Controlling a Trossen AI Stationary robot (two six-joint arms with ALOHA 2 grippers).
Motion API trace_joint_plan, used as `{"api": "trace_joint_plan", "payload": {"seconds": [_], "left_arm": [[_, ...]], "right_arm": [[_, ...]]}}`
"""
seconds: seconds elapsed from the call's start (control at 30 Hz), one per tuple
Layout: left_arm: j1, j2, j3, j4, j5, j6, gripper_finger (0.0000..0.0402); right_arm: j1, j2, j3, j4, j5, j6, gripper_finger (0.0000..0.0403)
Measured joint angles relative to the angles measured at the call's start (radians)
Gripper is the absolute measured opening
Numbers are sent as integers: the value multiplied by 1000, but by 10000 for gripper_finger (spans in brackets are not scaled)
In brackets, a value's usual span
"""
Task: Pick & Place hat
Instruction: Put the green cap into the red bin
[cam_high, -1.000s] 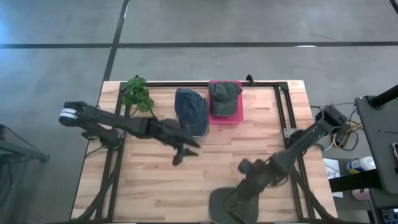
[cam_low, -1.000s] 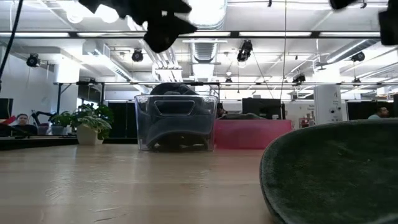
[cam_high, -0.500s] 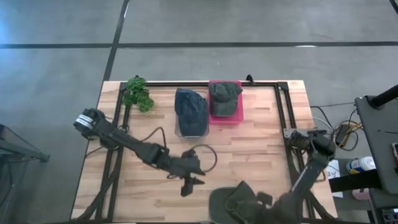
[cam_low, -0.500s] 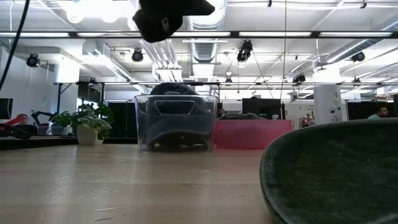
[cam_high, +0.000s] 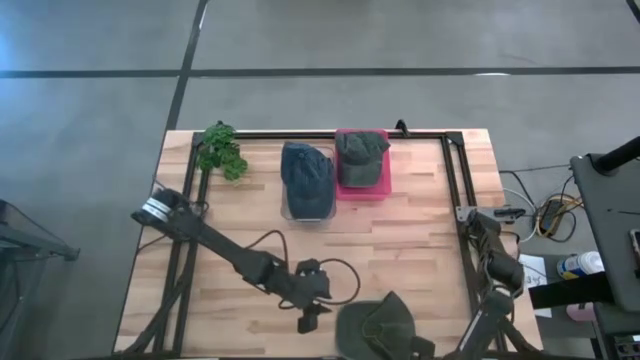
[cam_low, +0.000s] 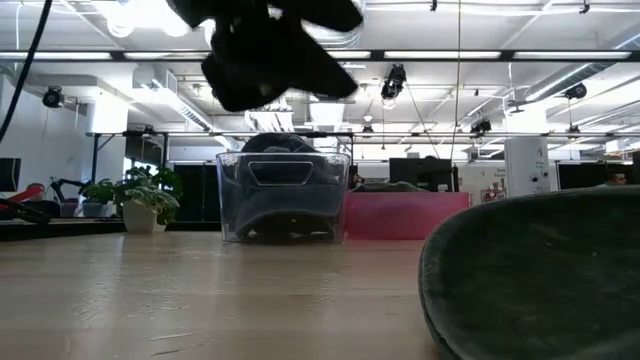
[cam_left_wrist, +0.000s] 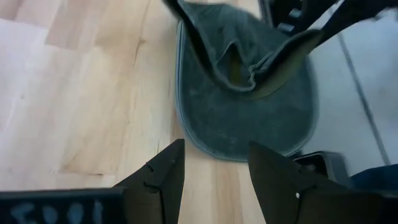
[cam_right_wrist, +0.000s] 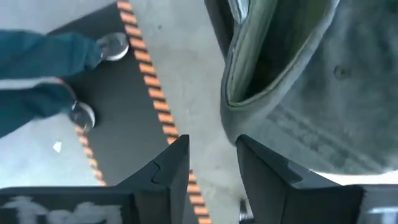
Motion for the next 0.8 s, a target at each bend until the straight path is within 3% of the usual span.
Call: {"api": "trace_joint_plan", "payload": {"seconds": [0.2, 0.5, 0.8], "left_arm": [[0, 53, 1, -3, 21, 12, 167], [5, 126, 1, 16, 55, 60, 167], [7, 192, 29, 50, 119, 142, 167]], "right_arm": [[0, 46, 97, -113, 110, 1, 130], [-22, 48, 101, -177, 318, -4, 130], [-118, 48, 99, -193, 355, -108, 130]]}}
